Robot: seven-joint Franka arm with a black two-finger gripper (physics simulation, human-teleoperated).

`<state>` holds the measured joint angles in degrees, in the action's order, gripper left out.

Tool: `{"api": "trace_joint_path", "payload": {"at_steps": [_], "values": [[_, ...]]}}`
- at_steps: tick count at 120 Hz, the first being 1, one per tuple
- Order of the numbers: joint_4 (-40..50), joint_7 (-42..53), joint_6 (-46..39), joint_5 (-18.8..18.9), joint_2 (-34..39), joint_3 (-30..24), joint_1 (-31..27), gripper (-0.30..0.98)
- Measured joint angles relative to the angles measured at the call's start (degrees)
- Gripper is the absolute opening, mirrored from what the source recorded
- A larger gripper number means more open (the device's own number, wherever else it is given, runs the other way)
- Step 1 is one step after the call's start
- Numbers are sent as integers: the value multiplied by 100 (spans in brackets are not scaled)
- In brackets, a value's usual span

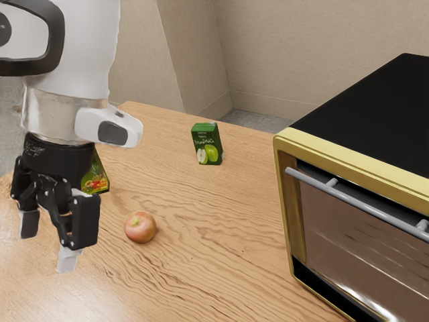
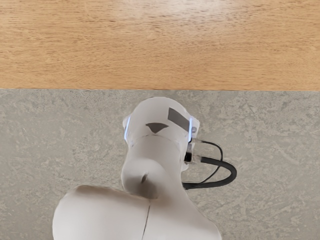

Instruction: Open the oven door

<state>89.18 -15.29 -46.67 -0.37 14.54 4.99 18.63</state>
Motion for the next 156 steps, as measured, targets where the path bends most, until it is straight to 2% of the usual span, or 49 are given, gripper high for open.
{"api": "trace_joint_path", "payload": {"at_steps": [14, 25, 31, 40, 46, 50, 58, 67, 76, 85, 109, 156], "values": [[137, -633, -1077, -112, 41, 104, 51, 69], [-100, -1068, -1576, 66, -80, 160, 90, 69], [-142, -1283, -1880, 6, -55, 193, 84, 69], [1303, -1544, -2966, -135, 926, 169, -199, 69], [1962, -1749, -3695, -509, 1323, 76, -504, 69], [2220, -2005, -4185, -751, 1446, 47, -508, 68], [2542, -2679, -5131, -1081, 1540, -18, -412, 68], [2748, -3422, -5986, -1263, 1554, -100, -342, 69], [2819, -4033, -6604, -1351, 1370, -174, -325, 68], [2832, -4660, -7175, -1268, 1126, -248, -214, 69], [2962, -6023, -8147, -934, 1026, -218, 164, 68], [2826, -7677, -9000, -839, 489, -550, 157, 68]]}}
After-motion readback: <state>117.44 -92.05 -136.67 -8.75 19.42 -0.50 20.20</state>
